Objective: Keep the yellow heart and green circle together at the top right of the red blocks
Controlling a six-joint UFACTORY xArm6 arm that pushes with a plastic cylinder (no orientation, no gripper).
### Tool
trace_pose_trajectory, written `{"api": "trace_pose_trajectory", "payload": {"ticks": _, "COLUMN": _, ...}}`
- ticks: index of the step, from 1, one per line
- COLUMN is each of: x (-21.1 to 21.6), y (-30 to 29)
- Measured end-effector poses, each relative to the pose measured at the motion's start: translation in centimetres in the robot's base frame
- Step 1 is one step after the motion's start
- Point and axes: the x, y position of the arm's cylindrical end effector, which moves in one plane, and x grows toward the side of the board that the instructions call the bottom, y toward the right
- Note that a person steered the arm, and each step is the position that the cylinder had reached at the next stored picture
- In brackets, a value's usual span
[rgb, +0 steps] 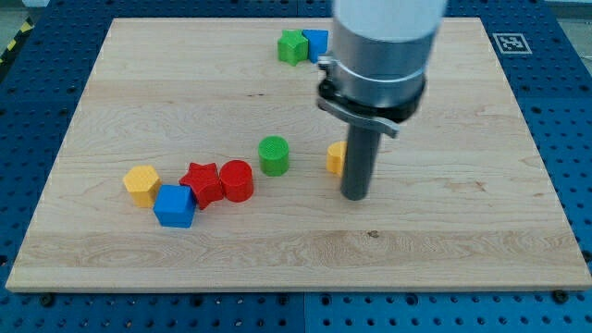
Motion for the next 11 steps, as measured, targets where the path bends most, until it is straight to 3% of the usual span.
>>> {"api": "trace_pose_trajectory", "payload": {"ticks": 3, "x": 0.5, "y": 3.1}}
{"api": "trace_pose_trajectory", "payload": {"ticks": 7, "x": -1.3, "y": 3.1}}
{"api": "trace_pose_trajectory", "payload": {"ticks": 9, "x": -1.9, "y": -2.2}}
{"api": "trace_pose_trajectory", "payload": {"ticks": 10, "x": -5.0, "y": -3.6}}
{"api": "trace_pose_trajectory", "payload": {"ticks": 11, "x": -5.1, "y": -3.4}}
